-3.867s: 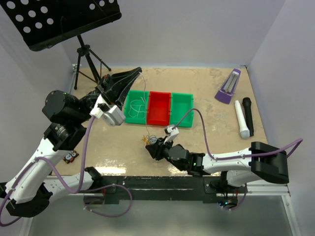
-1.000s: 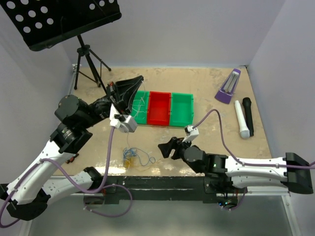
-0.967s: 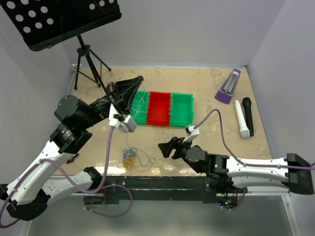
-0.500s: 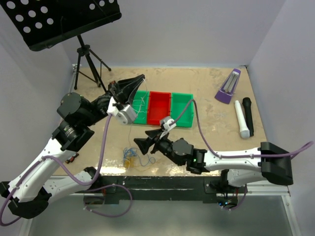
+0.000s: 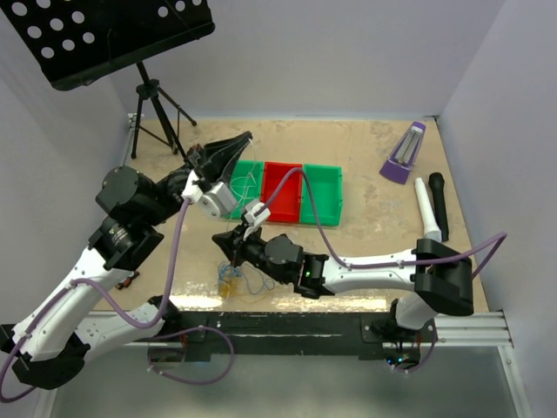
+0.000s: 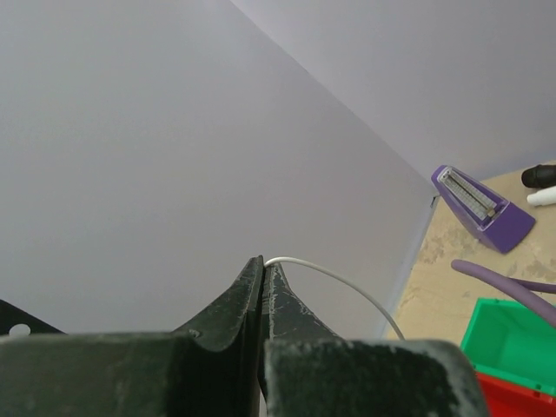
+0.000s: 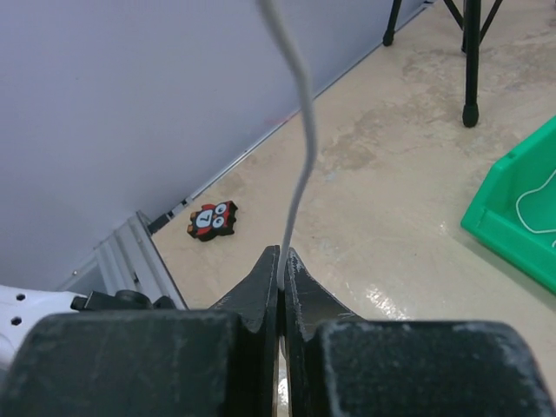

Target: Untangle the cables

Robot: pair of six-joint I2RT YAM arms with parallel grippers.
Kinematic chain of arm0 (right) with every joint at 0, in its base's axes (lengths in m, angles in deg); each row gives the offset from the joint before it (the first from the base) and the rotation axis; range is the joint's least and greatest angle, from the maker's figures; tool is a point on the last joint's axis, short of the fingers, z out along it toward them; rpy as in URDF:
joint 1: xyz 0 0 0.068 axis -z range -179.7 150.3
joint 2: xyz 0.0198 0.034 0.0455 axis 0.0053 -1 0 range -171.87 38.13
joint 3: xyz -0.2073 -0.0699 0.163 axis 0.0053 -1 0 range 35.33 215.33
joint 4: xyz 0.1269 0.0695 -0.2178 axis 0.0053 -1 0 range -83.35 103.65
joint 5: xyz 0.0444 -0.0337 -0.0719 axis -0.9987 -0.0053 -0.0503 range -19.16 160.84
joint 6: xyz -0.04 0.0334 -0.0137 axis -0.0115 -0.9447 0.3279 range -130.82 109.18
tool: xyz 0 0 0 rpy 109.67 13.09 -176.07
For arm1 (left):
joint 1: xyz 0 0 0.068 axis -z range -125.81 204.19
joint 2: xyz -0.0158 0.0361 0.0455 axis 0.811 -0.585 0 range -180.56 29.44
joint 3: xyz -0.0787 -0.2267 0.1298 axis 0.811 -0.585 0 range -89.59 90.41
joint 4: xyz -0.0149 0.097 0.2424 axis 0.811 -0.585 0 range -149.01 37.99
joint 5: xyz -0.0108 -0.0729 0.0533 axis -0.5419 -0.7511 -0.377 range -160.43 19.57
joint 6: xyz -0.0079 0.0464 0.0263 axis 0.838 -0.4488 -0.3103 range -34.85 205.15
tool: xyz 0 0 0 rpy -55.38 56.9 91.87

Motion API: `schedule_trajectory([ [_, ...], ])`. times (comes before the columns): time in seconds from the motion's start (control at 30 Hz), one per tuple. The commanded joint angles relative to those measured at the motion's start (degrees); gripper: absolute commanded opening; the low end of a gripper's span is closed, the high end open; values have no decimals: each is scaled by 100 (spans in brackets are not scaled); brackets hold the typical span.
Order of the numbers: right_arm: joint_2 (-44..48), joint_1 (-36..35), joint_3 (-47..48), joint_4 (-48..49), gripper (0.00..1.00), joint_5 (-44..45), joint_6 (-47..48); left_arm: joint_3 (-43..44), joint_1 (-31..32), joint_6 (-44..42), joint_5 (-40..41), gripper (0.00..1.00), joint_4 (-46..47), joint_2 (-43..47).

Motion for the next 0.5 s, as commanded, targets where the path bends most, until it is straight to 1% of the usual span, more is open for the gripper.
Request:
schedule_trajectory([
  [0.0, 300, 86, 266, -187, 0, 116, 66, -64, -7, 438, 301, 11, 19, 168],
  [0.03, 397, 95, 240, -248, 0, 151, 66, -125, -7, 605, 380, 23, 2, 203],
  [0.07, 537, 112, 222, -301, 0, 186, 75, -169, -7, 693, 442, 37, -68, 230],
  [0.17, 880, 191, 82, -468, 0, 240, 58, -205, -7, 965, 609, 56, -472, 239],
  [0.2, 1012, 252, 47, -538, 0, 248, 49, -196, -7, 1115, 705, 68, -560, 239],
  [0.23, 1117, 314, -6, -626, 0, 257, 23, -178, -7, 1255, 758, 76, -648, 248],
  [0.3, 1284, 411, -76, -767, 0, 301, -4, -196, -7, 1501, 803, 87, -841, 300],
  [0.37, 1390, 490, -120, -846, 0, 301, -13, -318, -7, 1678, 733, 93, -973, 423],
  [0.4, 1417, 499, -112, -907, 0, 310, -4, -415, 2, 1731, 671, 100, -1026, 493],
  [0.47, 1452, 516, -68, -1021, 0, 380, 13, -590, -7, 1854, 540, 100, -1105, 625],
])
